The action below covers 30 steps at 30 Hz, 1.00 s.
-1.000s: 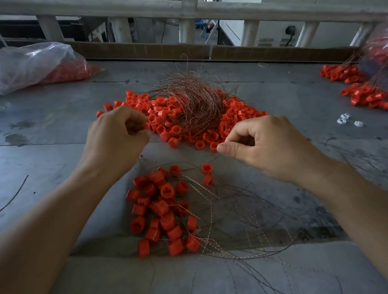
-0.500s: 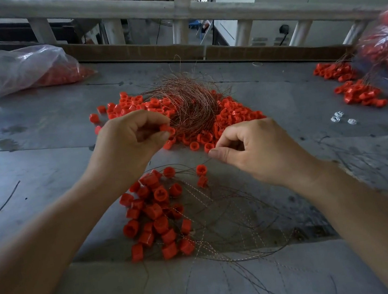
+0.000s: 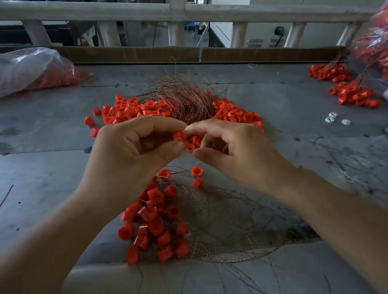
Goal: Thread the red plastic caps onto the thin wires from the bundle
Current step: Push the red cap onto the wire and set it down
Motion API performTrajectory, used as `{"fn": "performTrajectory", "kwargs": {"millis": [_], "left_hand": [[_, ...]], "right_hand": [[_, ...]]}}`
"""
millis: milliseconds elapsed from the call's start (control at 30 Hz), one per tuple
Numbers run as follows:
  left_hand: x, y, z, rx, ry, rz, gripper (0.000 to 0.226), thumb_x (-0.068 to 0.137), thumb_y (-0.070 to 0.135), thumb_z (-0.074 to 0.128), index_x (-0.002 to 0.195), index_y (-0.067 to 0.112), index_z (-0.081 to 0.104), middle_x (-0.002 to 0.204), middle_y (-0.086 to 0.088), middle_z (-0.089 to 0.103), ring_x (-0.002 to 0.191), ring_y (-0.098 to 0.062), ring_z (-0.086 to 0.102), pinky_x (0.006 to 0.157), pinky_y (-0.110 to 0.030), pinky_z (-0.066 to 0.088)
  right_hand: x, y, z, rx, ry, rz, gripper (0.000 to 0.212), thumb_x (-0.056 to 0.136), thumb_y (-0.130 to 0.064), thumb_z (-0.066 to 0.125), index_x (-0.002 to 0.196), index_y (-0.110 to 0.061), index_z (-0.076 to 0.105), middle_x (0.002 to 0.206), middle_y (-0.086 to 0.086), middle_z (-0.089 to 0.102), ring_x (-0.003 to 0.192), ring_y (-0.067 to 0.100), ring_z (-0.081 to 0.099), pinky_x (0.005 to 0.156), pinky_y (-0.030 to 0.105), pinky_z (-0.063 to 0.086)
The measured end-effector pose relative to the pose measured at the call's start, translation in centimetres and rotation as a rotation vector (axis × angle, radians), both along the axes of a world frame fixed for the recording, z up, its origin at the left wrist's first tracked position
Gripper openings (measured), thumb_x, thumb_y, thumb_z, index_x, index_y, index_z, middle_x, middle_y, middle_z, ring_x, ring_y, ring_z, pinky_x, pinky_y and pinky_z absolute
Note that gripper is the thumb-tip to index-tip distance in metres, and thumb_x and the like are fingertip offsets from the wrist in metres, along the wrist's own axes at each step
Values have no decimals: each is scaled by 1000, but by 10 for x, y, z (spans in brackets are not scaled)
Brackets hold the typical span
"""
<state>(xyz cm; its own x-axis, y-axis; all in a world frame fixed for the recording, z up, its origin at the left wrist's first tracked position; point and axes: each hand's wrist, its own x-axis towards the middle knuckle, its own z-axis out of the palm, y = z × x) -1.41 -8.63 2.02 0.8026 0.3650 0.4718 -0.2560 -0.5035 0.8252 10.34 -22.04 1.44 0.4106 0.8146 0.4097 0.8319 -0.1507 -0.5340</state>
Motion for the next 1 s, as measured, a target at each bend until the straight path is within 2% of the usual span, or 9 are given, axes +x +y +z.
{"fn": "performTrajectory", "kwargs": {"millis": [100,200,267,367,433,533,700,833,1000], "left_hand": [[-1,-3,1,-28,-14,-57,25,64,22,64,88,29,64,93,16,69,75,-2,68,69,-9,49],[-2,-3,1,-98,-24,-82,26,62,24,64,88,26,65,90,10,71,75,-6,69,69,-11,51],[-2,-2,1,-147,-34,-104,25,62,21,64,87,22,64,86,9,72,74,-7,69,68,-12,51],[-2,0,2,-241,-42,-143,26,63,12,63,88,18,66,79,9,73,72,-8,69,66,-13,52],[-1,2,1,-323,-37,-180,27,63,10,63,88,15,71,80,3,73,74,-11,70,66,-16,53],[-1,6,-1,-416,-11,-234,24,63,9,66,85,16,73,87,-3,73,78,-16,70,65,-20,54],[-3,6,-1,-470,11,-287,23,64,9,69,84,18,74,90,-5,73,80,-16,70,66,-20,54],[-3,4,0,-517,6,-292,23,62,6,63,81,15,74,81,-5,73,76,-15,70,66,-19,54],[-3,0,-1,-552,23,-309,23,61,7,62,80,12,74,79,-8,72,76,-16,70,66,-19,54]], "right_hand": [[-1,3,-3,98,-55,8,18,79,-13,68,97,-9,70,79,-7,55,71,-4,50,69,9,41],[1,4,-1,188,-51,-28,12,77,-12,69,88,-10,72,82,-7,54,74,-2,50,68,8,40],[-1,3,1,247,-53,-14,12,76,-12,68,87,-8,72,85,-5,58,76,2,56,73,11,44],[-3,0,7,342,-10,6,18,75,-11,68,93,-12,69,79,-9,61,78,7,61,72,14,48],[-2,-4,13,420,-17,1,21,76,-10,68,95,-18,63,77,-13,60,77,6,62,71,15,49],[-1,-9,20,498,-88,-15,18,78,-8,68,91,-19,62,77,-6,63,74,10,61,69,18,50],[-3,-13,24,499,-142,-8,15,79,-7,68,88,-18,62,76,-2,60,72,10,57,67,15,46],[-7,-14,23,438,-208,16,4,78,-8,68,82,-8,69,76,0,56,71,9,53,64,15,43],[-12,-14,23,372,-177,-8,4,79,-11,67,80,-9,70,76,2,57,68,11,53,59,19,44]]}}
